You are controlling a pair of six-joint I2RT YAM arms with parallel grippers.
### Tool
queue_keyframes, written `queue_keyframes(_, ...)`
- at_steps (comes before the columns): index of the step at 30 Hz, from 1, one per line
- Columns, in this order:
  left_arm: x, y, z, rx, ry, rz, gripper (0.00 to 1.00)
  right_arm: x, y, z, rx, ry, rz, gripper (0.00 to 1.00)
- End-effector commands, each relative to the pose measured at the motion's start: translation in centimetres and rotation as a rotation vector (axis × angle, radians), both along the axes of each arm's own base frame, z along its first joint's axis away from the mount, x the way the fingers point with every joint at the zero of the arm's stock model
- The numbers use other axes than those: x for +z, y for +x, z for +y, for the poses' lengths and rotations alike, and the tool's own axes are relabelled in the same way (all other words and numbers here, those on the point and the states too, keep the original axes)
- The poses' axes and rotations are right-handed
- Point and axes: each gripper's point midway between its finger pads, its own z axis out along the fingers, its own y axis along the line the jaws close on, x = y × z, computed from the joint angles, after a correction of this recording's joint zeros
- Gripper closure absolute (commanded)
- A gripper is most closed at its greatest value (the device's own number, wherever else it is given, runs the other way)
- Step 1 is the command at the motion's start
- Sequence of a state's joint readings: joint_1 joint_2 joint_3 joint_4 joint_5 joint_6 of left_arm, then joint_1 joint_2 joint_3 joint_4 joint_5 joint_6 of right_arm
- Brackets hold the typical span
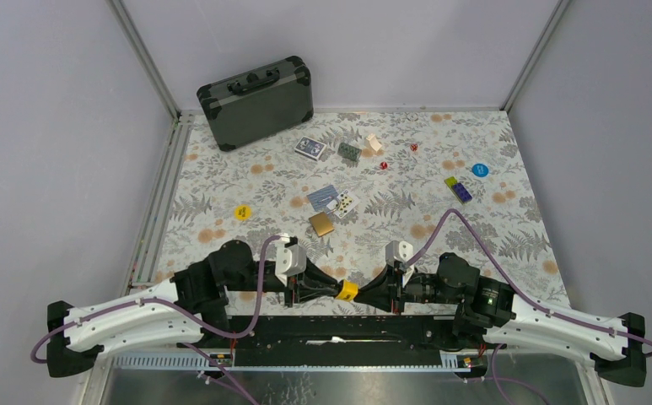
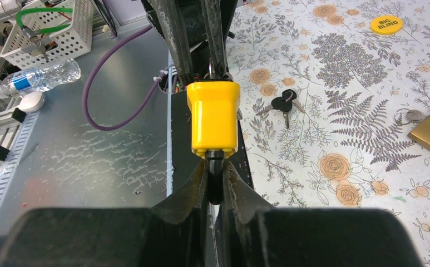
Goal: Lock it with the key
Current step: Lock the lock.
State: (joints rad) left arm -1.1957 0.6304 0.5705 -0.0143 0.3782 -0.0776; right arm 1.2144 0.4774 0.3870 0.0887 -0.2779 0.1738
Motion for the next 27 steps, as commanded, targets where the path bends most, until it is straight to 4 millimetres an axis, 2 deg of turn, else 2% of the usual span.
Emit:
queue_keyframes(1,2.07,-0.06,-0.21,-0.011,-0.046,-0.026,0.82,3.08,0.43,0.2,-0.019,0.108,-0.039,1.0)
queue_keyframes(11,1.87,0.19,-0.22,0.002,-0.04,-0.027,0.85,3.06,0.63,0.16,-0.031,0.109,-0.04,1.0)
queue_keyframes(14,1.8,0.21,-0.22,0.003,-0.039,-0.026,0.77,3.19,0.77,0.05,-0.04,0.115,-0.044,1.0)
queue_keyframes(20,1.72,0.24,-0.2,0.006,-0.038,-0.024,0.76,3.45,0.9,-0.14,-0.051,0.126,-0.053,1.0)
queue_keyframes(22,1.66,0.26,-0.2,0.007,-0.037,-0.025,0.79,3.5,0.88,-0.15,-0.05,0.128,-0.052,1.0)
queue_keyframes(27,1.8,0.33,-0.27,0.008,-0.037,-0.029,0.99,3.18,0.91,-0.16,-0.053,0.121,-0.048,1.0)
